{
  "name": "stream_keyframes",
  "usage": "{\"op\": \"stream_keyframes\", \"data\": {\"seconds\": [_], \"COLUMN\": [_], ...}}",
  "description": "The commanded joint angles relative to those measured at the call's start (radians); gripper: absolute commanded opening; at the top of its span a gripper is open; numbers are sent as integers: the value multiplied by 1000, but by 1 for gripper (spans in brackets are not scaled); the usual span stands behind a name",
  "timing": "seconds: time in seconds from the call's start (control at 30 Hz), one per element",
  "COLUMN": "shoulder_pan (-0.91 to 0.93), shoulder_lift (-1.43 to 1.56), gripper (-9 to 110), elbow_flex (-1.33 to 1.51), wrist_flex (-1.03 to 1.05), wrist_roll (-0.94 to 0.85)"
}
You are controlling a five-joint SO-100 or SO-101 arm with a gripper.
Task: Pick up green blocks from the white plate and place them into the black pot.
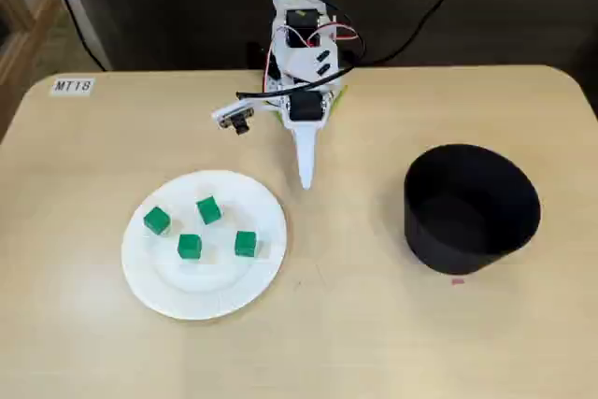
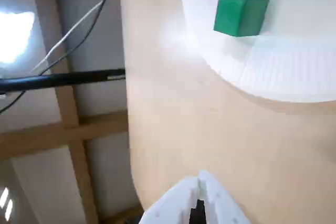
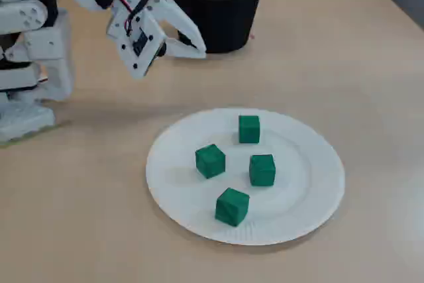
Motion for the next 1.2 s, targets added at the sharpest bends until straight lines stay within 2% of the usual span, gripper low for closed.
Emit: {"op": "stream_keyframes", "data": {"seconds": [0.0,0.43,0.63,1.17], "shoulder_pan": [328,350,465,629], "shoulder_lift": [-341,-348,-371,-1172], "gripper": [-2,-2,-2,-2], "elbow_flex": [-535,-537,-565,-1097], "wrist_flex": [140,144,206,362], "wrist_roll": [-2,-14,-60,-195]}}
